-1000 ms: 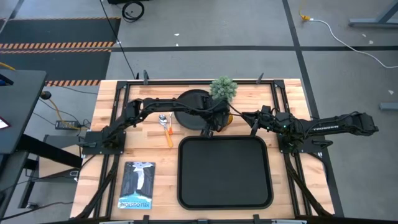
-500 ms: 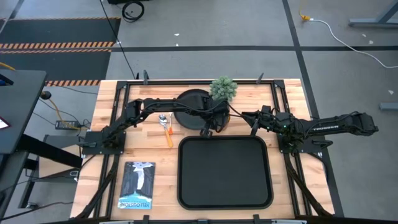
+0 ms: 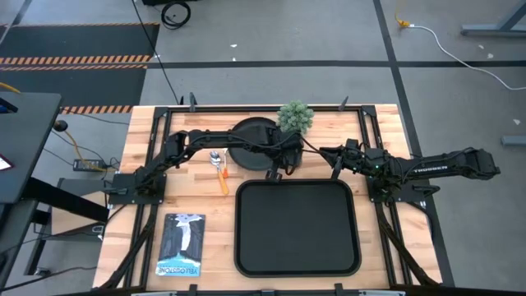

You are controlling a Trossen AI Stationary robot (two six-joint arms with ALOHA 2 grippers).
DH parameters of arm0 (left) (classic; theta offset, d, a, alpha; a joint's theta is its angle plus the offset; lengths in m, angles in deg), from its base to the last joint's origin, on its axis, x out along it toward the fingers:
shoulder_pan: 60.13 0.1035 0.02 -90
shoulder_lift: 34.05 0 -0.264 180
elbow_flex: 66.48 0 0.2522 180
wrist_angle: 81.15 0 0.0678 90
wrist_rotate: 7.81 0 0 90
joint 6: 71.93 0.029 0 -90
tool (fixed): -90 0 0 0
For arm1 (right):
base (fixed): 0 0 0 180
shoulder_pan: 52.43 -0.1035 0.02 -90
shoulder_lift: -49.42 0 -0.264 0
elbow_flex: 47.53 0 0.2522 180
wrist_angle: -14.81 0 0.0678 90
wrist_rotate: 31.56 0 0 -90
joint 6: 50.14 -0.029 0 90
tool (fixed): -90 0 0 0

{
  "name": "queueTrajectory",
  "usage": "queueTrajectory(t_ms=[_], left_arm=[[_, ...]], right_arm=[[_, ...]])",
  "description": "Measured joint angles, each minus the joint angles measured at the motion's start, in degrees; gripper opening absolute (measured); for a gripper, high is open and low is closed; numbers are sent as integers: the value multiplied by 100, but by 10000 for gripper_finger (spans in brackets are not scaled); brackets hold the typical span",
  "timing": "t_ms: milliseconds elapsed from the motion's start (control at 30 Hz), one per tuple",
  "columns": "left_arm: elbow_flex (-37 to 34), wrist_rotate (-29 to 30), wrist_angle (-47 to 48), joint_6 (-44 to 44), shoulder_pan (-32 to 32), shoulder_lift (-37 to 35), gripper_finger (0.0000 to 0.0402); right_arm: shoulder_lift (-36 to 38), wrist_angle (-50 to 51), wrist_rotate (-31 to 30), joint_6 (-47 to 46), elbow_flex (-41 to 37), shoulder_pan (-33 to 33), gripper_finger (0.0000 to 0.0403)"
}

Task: Pick and place plate/cup/fork/spoon on tray
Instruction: Put the brown glass on the top right of the black serving tray

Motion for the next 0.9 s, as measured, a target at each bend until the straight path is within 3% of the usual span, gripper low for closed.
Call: queueTrajectory(t_ms=[333,700,900], left_arm=[[802,-26,322,-845,-445,-15,19],[793,-48,254,-1029,-1270,-1,27],[762,-446,185,-1029,-1472,-1,19]], right_arm=[[318,-68,-168,408,0,444,84],[392,-61,-123,454,0,630,84],[390,-60,-92,404,0,629,84]])
